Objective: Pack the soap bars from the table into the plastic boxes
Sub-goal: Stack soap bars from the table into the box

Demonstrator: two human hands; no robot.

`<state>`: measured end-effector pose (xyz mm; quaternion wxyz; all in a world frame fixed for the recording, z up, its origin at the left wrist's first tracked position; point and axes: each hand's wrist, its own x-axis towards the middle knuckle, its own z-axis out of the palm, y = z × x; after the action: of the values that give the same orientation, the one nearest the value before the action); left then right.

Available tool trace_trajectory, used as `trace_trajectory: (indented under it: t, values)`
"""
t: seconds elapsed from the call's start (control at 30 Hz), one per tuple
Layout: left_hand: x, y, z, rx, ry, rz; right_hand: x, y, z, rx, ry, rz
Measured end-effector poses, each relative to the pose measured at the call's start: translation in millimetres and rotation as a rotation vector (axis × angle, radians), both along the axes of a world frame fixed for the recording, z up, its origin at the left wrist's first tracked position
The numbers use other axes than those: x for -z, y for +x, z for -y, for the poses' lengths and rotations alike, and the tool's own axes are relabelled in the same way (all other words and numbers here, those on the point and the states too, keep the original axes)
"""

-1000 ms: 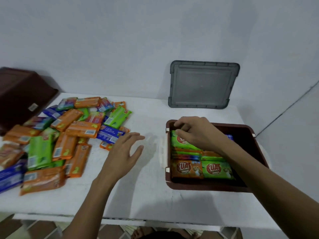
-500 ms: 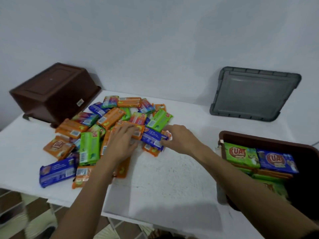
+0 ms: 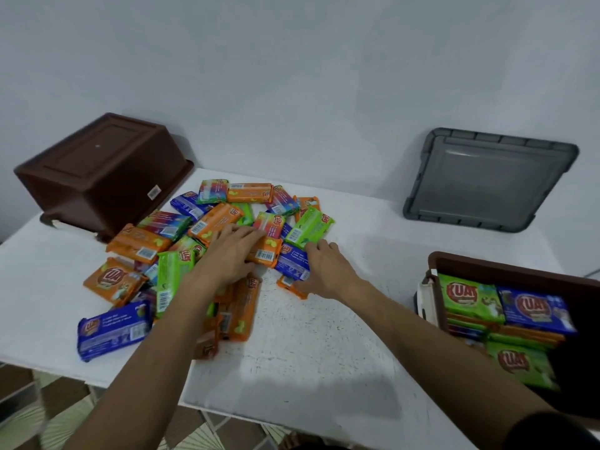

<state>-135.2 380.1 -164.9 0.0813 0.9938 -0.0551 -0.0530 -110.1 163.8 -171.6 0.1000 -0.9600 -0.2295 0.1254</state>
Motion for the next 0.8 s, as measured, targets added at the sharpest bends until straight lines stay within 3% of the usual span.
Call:
trace_trajectory:
  t: [0.2, 0.37, 0.5, 0.8]
  values:
    - [-7.3, -1.1, 7.5, 0.018, 0.016, 0.009, -10.7, -0.1, 8.6, 0.028, -0.020, -0.110]
    - [-19.8, -6.9, 18.8, -0.008, -0.129, 0.141, -42.2, -6.8, 33.3, 0.172, 0.328, -0.309]
    - [-31.4, -12.5, 36.0, 0.011, -0.202, 0.229, -65.1, -16.2, 62.3, 0.229, 0.621, -0.333]
    - [-67.0, -26.3, 94.1, -0.063, -0.691, 0.246, -101.9, -35.9, 139.6, 0.178, 0.877, -0.323]
